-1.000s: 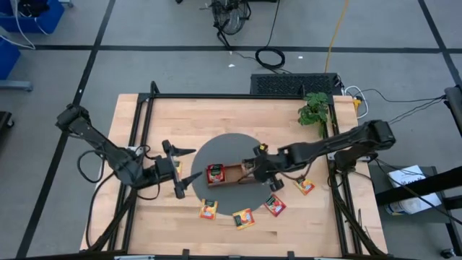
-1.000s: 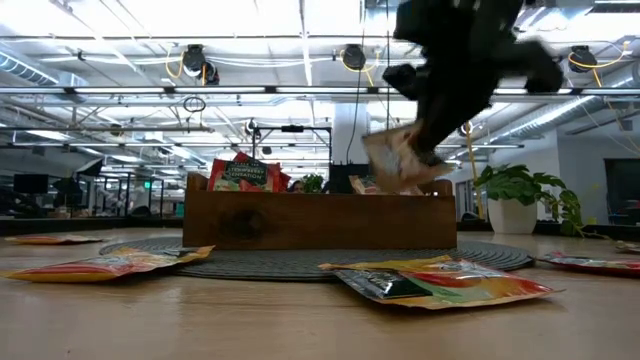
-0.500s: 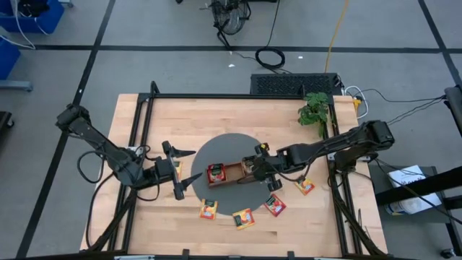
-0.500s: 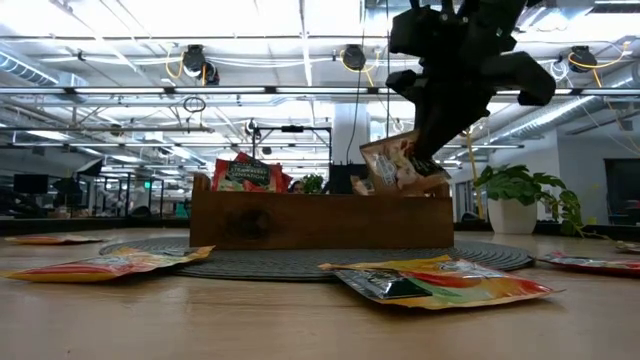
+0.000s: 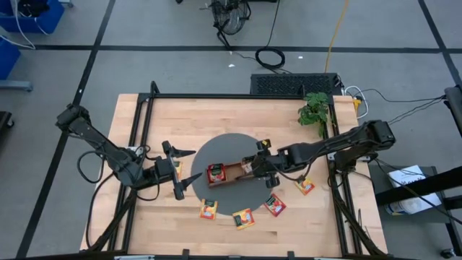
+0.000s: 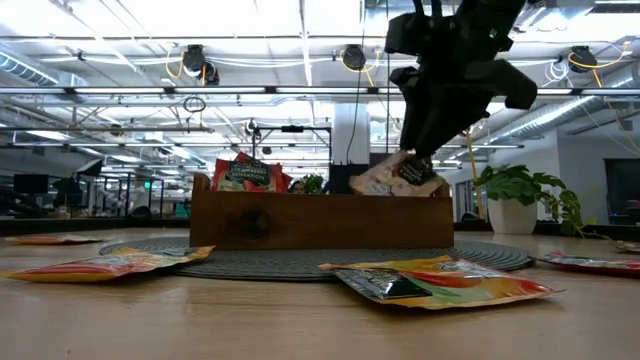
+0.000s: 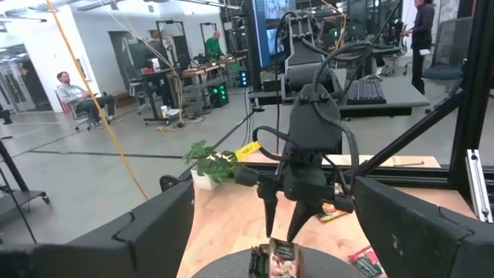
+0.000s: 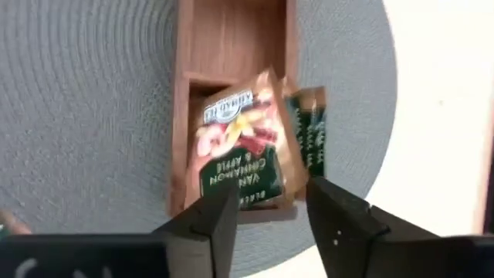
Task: Pick & Place Tea
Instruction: Put the yellow tea bag into the right section of the wooden organizer
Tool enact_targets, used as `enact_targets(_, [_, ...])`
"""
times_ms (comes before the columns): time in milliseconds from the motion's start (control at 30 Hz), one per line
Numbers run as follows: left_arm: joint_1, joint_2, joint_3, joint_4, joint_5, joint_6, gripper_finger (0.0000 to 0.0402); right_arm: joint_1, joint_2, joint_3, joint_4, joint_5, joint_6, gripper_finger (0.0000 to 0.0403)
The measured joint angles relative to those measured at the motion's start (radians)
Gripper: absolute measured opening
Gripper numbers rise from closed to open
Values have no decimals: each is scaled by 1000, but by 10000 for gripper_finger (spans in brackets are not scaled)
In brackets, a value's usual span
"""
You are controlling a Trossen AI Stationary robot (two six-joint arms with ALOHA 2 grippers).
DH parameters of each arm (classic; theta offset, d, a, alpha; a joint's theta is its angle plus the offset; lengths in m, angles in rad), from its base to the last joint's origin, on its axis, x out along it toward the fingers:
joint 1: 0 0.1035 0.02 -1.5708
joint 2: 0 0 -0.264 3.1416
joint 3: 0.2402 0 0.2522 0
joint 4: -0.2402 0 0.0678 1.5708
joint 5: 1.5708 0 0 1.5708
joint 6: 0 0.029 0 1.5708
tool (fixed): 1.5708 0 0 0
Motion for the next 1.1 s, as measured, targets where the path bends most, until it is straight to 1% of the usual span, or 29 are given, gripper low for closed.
enact_targets(133, [0, 0, 0, 0, 0, 0, 349, 2, -11, 0, 45, -12, 10, 153])
enact_targets(233, [0, 0, 0, -3, 0, 0, 346, 2, -19, 0, 56, -81, 56, 153])
enact_targets(300, [0, 0, 0, -6, 0, -1, 343, 8, -26, -1, 39, -137, 85, 145])
enact_targets(400, [0, 0, 0, -9, 0, 0, 340, 21, -30, -3, 52, -234, 104, 108])
enact_targets(500, [0, 0, 0, -10, 0, 0, 340, 29, -28, -40, 43, -268, 104, 36])
enact_targets(533, [0, 0, 0, -13, 0, 0, 340, 28, -28, -56, 44, -267, 102, 19])
enact_targets(567, [0, 0, 0, -17, 0, 0, 340, 27, -28, -74, 60, -263, 103, 11])
enact_targets(633, [0, 0, 0, -20, 0, 0, 340, 22, -28, -104, 94, -256, 126, 8])
enact_targets(800, [0, 0, 0, -23, 0, 0, 340, 17, -29, -142, 149, -197, 130, 1])
enact_targets(967, [0, 0, 0, -23, 0, -1, 340, 6, -28, -162, 165, -106, 118, 0])
enact_targets(1100, [0, 0, 0, -23, 0, -3, 340, 4, -28, -164, 195, 0, 86, 0])
